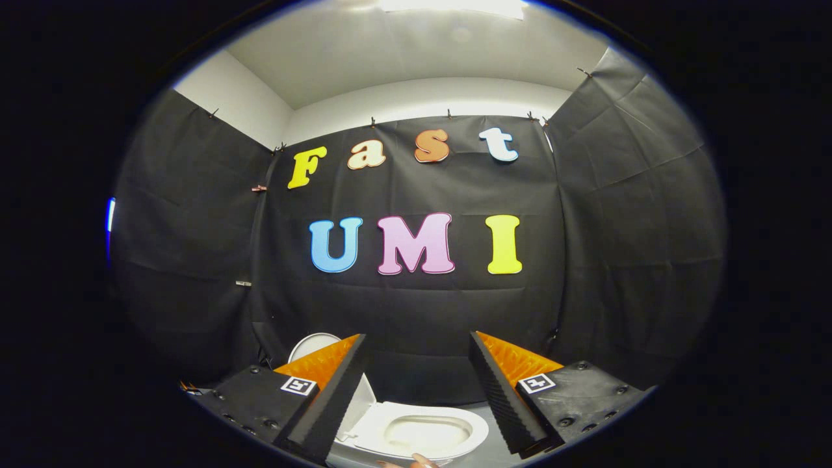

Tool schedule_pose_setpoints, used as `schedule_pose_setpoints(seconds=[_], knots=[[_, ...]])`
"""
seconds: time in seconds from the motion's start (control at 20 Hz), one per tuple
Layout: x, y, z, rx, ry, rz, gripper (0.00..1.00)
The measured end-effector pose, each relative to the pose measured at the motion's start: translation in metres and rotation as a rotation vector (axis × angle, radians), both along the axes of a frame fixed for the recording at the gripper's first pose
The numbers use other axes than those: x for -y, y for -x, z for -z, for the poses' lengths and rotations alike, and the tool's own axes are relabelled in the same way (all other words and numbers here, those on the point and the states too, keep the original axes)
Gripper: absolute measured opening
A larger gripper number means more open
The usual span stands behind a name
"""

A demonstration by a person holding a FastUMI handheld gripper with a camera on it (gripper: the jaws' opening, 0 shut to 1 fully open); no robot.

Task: Open the toilet lid.

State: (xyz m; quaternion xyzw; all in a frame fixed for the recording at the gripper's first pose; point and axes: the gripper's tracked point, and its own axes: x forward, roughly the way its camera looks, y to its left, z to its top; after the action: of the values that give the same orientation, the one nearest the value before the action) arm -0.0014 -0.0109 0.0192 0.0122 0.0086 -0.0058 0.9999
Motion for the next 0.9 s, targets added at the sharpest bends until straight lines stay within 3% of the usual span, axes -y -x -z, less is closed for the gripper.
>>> schedule_pose_setpoints(seconds=[0.9], knots=[[0.0025, -0.0021, 0.0032, -0.003, 0.023, 0.017, 0.97]])
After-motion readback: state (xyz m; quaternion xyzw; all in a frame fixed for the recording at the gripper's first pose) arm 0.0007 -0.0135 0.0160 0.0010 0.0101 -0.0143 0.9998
